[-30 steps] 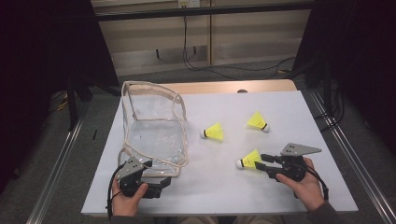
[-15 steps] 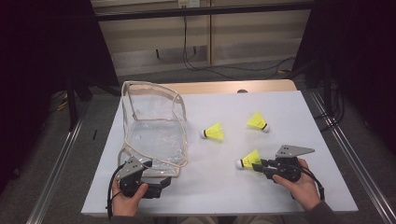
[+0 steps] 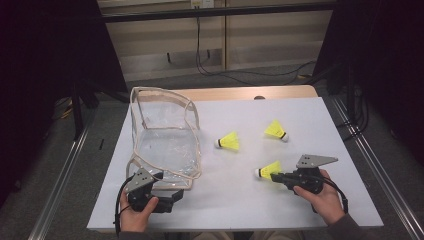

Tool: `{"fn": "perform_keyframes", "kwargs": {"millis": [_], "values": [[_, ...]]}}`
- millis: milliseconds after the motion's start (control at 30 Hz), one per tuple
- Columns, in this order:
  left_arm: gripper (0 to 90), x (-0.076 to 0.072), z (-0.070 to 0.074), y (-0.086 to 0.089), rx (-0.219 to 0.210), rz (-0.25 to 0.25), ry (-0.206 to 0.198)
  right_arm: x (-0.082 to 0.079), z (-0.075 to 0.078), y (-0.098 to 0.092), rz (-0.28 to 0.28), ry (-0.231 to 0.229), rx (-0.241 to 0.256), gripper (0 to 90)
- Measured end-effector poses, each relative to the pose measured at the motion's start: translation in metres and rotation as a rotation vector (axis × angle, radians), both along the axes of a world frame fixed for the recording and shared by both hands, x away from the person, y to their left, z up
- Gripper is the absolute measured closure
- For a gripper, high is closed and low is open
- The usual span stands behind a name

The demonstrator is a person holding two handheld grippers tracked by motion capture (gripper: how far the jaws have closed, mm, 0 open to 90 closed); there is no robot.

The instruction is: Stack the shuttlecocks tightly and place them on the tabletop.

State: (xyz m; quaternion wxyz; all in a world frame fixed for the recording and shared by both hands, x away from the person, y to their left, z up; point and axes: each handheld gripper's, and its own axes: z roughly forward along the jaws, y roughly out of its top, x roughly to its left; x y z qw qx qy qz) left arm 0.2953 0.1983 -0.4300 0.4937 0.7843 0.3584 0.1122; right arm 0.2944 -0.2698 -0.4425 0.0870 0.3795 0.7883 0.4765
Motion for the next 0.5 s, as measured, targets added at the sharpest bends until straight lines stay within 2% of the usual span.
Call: {"fn": "perform_keyframes", "kwargs": {"millis": [500], "values": [[3.1, 0.0000, 0.0005, 0.0008, -0.002, -0.003, -0.001, 0.0052, 0.0047, 0.0018, -0.011, -0.017, 0.003, 89.9]]}}
